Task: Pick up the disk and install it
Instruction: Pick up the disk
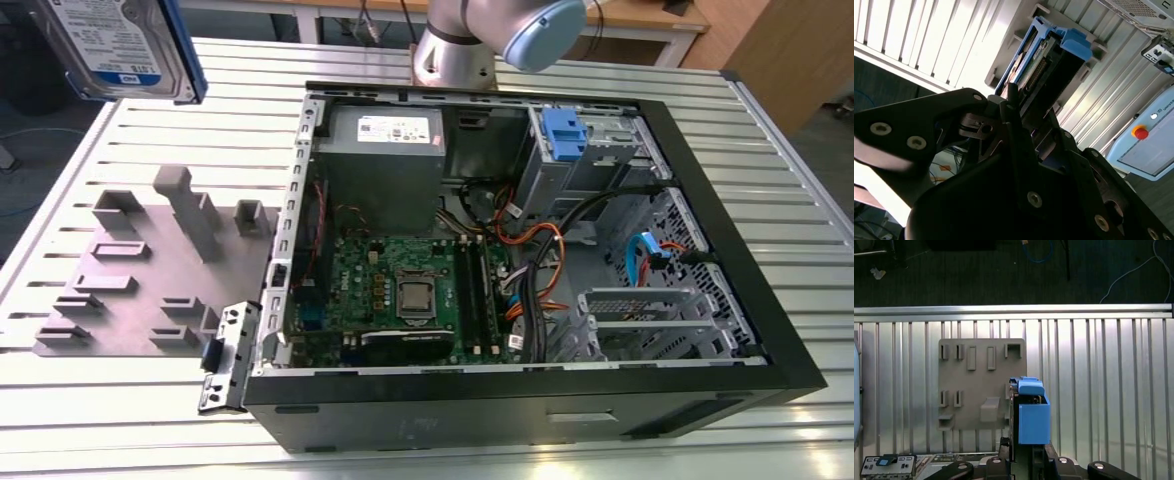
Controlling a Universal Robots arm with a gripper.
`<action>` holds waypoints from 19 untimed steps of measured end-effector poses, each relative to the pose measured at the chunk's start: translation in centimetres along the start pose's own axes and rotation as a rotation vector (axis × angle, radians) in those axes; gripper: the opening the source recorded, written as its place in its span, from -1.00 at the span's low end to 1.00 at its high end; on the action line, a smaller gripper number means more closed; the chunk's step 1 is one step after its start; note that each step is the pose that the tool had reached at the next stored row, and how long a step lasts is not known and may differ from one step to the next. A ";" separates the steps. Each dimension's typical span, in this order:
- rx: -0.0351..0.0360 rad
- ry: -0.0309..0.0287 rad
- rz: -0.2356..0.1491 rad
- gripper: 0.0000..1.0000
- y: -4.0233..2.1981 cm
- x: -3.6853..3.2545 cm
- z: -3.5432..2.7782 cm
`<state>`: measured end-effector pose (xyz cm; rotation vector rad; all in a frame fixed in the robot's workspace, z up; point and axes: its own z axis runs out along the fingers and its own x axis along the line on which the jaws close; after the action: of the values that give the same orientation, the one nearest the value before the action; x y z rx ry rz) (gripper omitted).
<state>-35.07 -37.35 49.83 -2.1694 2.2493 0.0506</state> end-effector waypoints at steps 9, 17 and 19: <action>0.0000 0.0000 0.000 -0.30 -1.55 -0.05 -0.01; 0.0000 0.0000 0.000 -0.30 -2.94 -0.11 -0.02; 0.0000 0.0000 0.000 -0.30 -3.29 -0.12 -0.02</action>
<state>-31.77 -37.35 49.81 -2.1694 2.2494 0.0506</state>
